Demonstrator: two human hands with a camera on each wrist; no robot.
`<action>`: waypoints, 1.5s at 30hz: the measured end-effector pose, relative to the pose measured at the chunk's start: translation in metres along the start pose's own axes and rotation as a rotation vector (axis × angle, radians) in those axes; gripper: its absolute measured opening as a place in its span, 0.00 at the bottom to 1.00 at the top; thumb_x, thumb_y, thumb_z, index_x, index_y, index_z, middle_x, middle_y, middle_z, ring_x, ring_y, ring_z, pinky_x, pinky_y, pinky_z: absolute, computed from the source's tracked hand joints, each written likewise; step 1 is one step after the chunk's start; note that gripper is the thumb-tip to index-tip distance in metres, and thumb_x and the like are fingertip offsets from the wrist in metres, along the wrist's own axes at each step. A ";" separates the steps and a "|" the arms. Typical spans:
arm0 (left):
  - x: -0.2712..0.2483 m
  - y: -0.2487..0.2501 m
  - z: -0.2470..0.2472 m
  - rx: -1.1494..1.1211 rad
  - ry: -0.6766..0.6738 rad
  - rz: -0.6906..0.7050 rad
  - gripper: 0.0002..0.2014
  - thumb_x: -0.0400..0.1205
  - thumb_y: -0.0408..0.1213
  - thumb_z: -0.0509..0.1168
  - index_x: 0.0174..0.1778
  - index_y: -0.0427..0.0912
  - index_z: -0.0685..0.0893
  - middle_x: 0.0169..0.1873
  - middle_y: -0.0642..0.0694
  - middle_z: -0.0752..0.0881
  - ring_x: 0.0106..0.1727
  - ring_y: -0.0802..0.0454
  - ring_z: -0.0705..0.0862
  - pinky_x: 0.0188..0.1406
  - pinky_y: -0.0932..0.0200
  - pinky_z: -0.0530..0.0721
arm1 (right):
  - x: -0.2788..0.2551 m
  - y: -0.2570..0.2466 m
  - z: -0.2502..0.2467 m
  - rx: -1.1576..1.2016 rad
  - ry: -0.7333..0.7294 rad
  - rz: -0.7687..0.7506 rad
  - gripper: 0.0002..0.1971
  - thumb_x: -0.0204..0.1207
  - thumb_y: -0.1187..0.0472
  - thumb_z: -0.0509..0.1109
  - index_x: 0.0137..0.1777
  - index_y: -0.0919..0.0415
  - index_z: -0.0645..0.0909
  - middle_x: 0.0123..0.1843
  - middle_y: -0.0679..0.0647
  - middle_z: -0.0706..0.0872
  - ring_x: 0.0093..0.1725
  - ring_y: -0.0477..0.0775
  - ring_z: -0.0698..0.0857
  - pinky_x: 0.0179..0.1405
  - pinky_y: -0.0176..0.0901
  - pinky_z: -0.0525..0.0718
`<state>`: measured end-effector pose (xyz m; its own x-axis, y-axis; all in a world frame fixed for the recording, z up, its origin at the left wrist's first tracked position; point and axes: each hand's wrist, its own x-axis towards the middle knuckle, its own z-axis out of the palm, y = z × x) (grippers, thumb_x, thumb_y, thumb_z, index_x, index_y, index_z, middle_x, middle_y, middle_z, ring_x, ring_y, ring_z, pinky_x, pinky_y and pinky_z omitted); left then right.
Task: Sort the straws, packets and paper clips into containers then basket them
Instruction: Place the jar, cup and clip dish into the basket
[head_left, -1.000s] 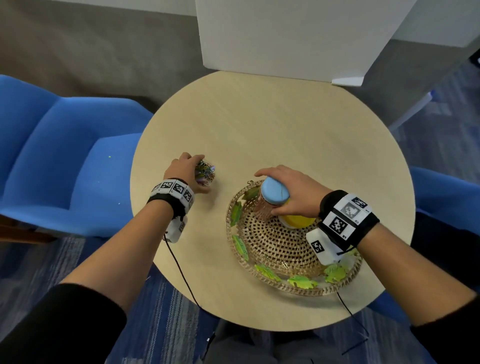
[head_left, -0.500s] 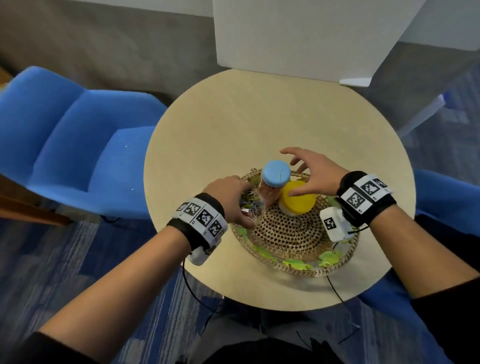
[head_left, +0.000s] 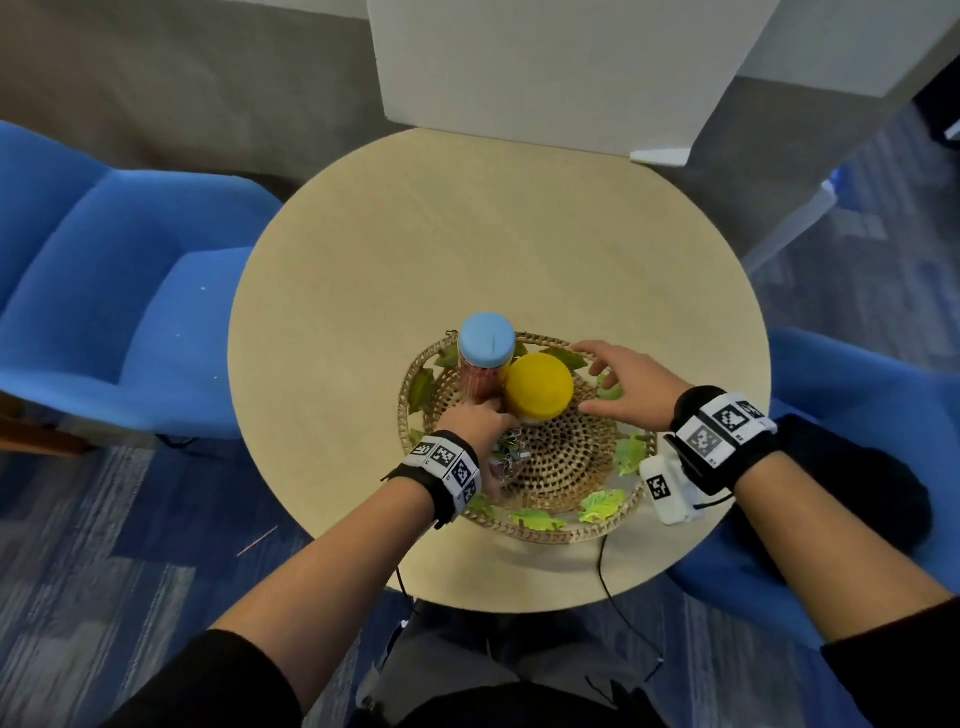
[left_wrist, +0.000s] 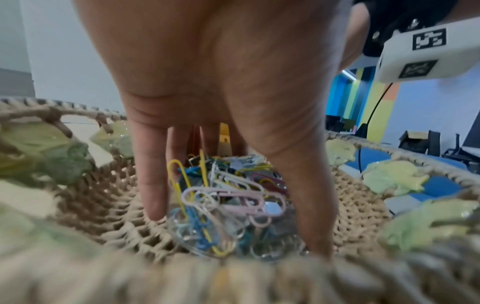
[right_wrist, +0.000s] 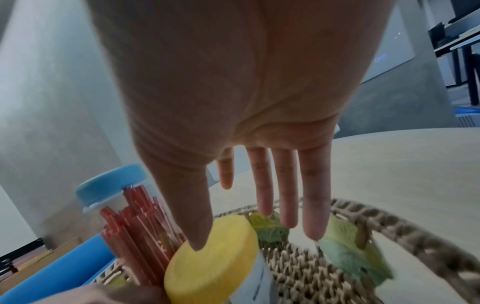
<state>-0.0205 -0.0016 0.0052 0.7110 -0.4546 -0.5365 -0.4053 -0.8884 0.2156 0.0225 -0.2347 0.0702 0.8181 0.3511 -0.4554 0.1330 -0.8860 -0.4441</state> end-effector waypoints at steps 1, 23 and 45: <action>0.002 0.000 0.003 0.013 0.011 0.008 0.50 0.61 0.53 0.83 0.79 0.55 0.69 0.65 0.45 0.77 0.61 0.43 0.82 0.54 0.48 0.86 | -0.001 0.001 0.003 -0.003 -0.011 -0.002 0.40 0.75 0.48 0.77 0.83 0.47 0.60 0.67 0.55 0.80 0.53 0.50 0.81 0.53 0.43 0.78; -0.035 -0.108 -0.035 -0.437 0.298 -0.513 0.26 0.78 0.51 0.72 0.67 0.45 0.74 0.47 0.43 0.85 0.47 0.43 0.84 0.41 0.51 0.80 | -0.006 0.048 0.043 -0.084 0.011 0.648 0.42 0.76 0.38 0.70 0.78 0.63 0.58 0.66 0.67 0.79 0.58 0.68 0.84 0.46 0.51 0.82; 0.070 -0.135 -0.110 -0.597 0.341 -0.523 0.22 0.84 0.26 0.58 0.73 0.46 0.71 0.52 0.34 0.86 0.25 0.49 0.84 0.16 0.60 0.80 | 0.105 0.076 -0.055 -0.149 0.057 0.455 0.16 0.89 0.54 0.54 0.67 0.65 0.72 0.59 0.66 0.84 0.46 0.62 0.79 0.43 0.47 0.75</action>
<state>0.1472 0.0795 0.0281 0.8942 0.1126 -0.4333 0.3243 -0.8302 0.4534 0.1492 -0.2817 0.0318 0.8405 -0.0954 -0.5334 -0.1700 -0.9811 -0.0924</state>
